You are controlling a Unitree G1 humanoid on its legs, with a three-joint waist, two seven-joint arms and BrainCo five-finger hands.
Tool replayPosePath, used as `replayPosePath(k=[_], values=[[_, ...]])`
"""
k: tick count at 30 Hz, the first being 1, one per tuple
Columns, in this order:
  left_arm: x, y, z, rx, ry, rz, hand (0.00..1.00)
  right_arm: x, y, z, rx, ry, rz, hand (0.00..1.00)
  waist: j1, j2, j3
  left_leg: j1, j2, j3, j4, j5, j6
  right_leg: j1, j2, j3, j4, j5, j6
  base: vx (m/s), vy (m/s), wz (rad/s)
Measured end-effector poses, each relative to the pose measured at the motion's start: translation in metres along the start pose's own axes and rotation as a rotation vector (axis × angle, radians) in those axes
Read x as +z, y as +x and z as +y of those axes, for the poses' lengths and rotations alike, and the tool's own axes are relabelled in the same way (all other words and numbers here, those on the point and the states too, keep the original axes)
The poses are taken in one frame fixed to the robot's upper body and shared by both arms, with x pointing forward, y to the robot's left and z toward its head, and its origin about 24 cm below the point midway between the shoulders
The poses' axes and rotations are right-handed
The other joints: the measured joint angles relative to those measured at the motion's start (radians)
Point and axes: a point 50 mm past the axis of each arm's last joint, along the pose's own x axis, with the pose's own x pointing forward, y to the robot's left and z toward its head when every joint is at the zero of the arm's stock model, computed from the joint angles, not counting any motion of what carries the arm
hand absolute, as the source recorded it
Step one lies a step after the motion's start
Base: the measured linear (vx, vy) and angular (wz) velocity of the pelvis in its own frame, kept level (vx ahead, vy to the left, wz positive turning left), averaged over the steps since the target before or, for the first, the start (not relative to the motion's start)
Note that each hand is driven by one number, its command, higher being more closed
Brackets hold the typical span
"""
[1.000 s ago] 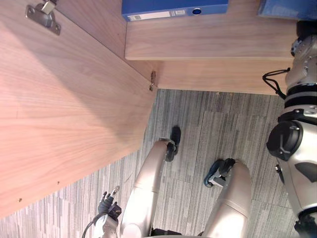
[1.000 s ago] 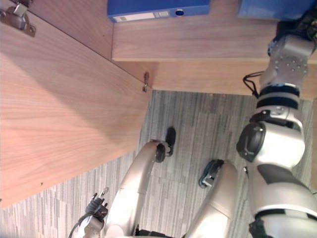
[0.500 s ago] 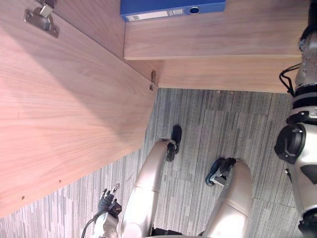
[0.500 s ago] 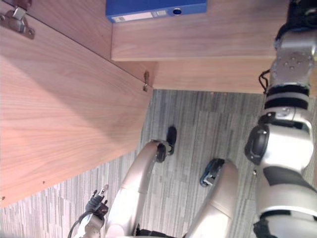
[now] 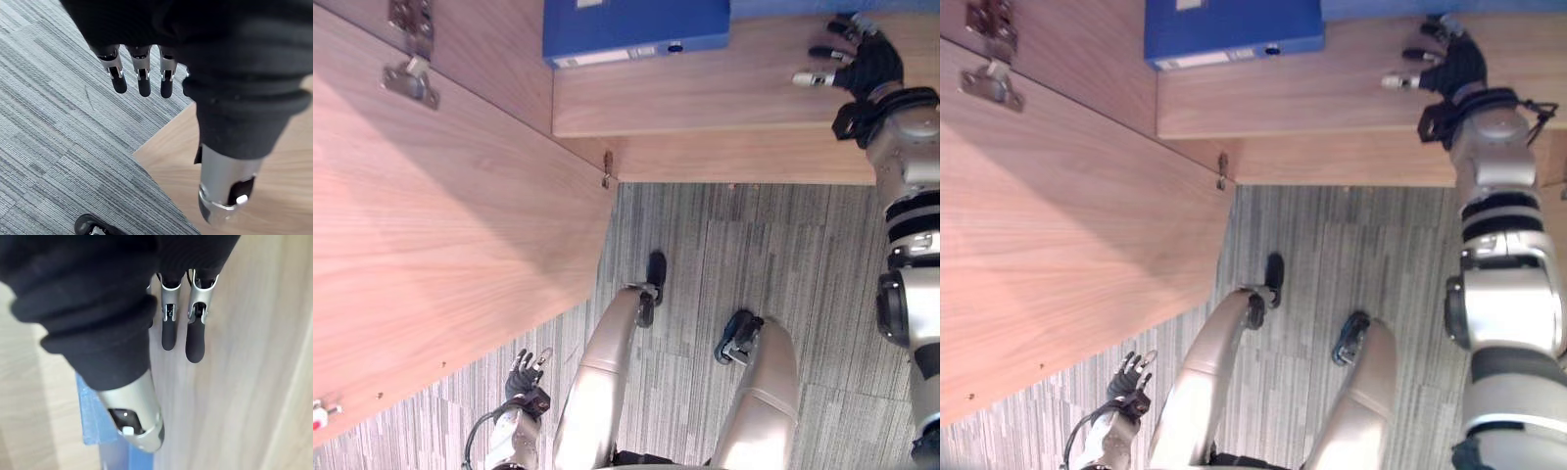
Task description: Walk over to the cabinet, pick up the folder, carry it to the office cabinet, place the folder inside the office cabinet, then close the office cabinet door
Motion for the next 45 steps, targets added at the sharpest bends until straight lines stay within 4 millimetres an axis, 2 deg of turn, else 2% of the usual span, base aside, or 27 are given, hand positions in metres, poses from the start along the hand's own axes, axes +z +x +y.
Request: replayPosePath(k=[3,6,10,16,21,27,29,31,32,34,37,40,44,45], values=[[0.003,-0.004,0.01,0.003,0.024,-0.013,0.0,-0.013,-0.002,0.004,0.028,-0.13,0.057,0.0,-0.006,-0.007,0.0,0.049,0.005,0.012,-0.046,0.005,0.006,0.045,0.004,-0.007,-0.055,0.02,-0.003,0.06,0.004,-0.15],[0.005,-0.004,0.015,0.011,0.036,-0.015,0.0,-0.016,-0.002,0.003,0.033,-0.162,0.069,0.0,-0.007,-0.02,-0.004,0.058,0.005,0.02,-0.066,0.008,0.009,0.049,0.005,-0.006,-0.078,0.03,-0.004,0.05,0.019,-0.07],[0.004,-0.004,0.014,0.008,0.035,-0.014,0.0,-0.027,-0.005,0.004,0.044,-0.173,0.098,0.0,-0.007,-0.043,-0.005,0.09,0.004,0.035,-0.092,0.01,0.011,0.075,0.002,-0.004,-0.104,0.036,-0.003,0.04,0.007,-0.04],[0.002,-0.004,0.013,-0.006,0.058,-0.009,0.0,-0.035,-0.005,0.016,0.101,-0.309,0.13,0.0,-0.011,-0.048,-0.008,0.132,0.004,0.049,-0.133,0.018,0.016,0.105,0.004,-0.001,-0.14,0.052,-0.001,0.02,-0.009,-0.06],[-0.005,-0.008,0.014,-0.014,0.074,0.014,0.0,-0.064,-0.011,0.047,0.201,-0.449,0.194,0.0,-0.022,-0.085,-0.031,0.199,0.005,0.058,-0.201,0.03,0.016,0.167,0.015,-0.009,-0.214,0.078,0.004,0.04,-0.013,-0.1],[-0.011,-0.011,0.012,-0.031,0.089,0.034,0.0,-0.107,-0.028,0.101,0.336,-0.543,0.266,0.0,-0.039,-0.117,-0.054,0.329,0.012,0.06,-0.339,0.072,0.009,0.292,0.047,-0.034,-0.36,0.131,0.006,0.08,-0.003,-0.12],[-0.012,-0.011,0.01,-0.038,0.094,0.038,0.0,-0.127,-0.04,0.12,0.388,-0.53,0.308,0.0,-0.04,-0.123,-0.065,0.387,0.018,0.056,-0.403,0.094,0.0,0.35,0.065,-0.048,-0.424,0.155,0.006,0.12,-0.015,-0.08],[-0.012,-0.011,0.009,-0.044,0.129,0.04,0.0,-0.162,-0.064,0.148,0.467,-0.496,0.427,0.0,-0.05,-0.128,-0.087,0.468,0.024,0.038,-0.482,0.122,-0.011,0.445,0.086,-0.088,-0.51,0.18,0.005,0.15,-0.023,0.07],[-0.011,-0.011,0.008,-0.049,0.15,0.036,0.0,-0.176,-0.074,0.155,0.494,-0.488,0.485,0.0,-0.049,-0.132,-0.096,0.484,0.026,0.034,-0.496,0.126,-0.015,0.467,0.09,-0.097,-0.528,0.183,0.004,0.13,-0.027,0.12],[-0.006,-0.01,0.005,-0.067,0.238,0.017,0.0,-0.222,-0.125,0.189,0.6,-0.41,0.675,0.0,-0.042,-0.145,-0.113,0.55,0.042,0.031,-0.533,0.131,-0.019,0.55,0.114,-0.126,-0.596,0.204,0.003,0.14,-0.036,-0.02],[-0.006,-0.01,0.003,-0.076,0.309,0.018,0.0,-0.244,-0.166,0.218,0.655,-0.295,0.779,0.0,-0.049,-0.15,-0.137,0.614,0.061,0.044,-0.57,0.133,-0.024,0.624,0.143,-0.133,-0.668,0.235,0.005,0.11,-0.027,-0.18],[-0.01,-0.011,0.002,-0.06,0.314,0.026,0.0,-0.258,-0.193,0.228,0.631,-0.202,0.849,0.0,-0.06,-0.155,-0.176,0.675,0.068,0.054,-0.597,0.132,-0.028,0.687,0.154,-0.144,-0.715,0.258,0.016,0.07,-0.002,-0.18],[-0.025,-0.014,0.007,-0.007,0.299,0.084,0.0,-0.271,-0.237,0.246,0.541,-0.005,0.956,0.0,-0.065,-0.181,-0.269,0.775,0.093,0.096,-0.668,0.143,-0.047,0.777,0.189,-0.146,-0.826,0.309,0.017,0.05,-0.016,-0.36],[-0.035,-0.016,0.013,0.026,0.302,0.125,0.0,-0.275,-0.254,0.253,0.505,0.066,1.003,0.0,-0.067,-0.189,-0.292,0.805,0.098,0.113,-0.684,0.144,-0.048,0.8,0.198,-0.133,-0.851,0.318,0.014,0.02,-0.026,-0.46]])
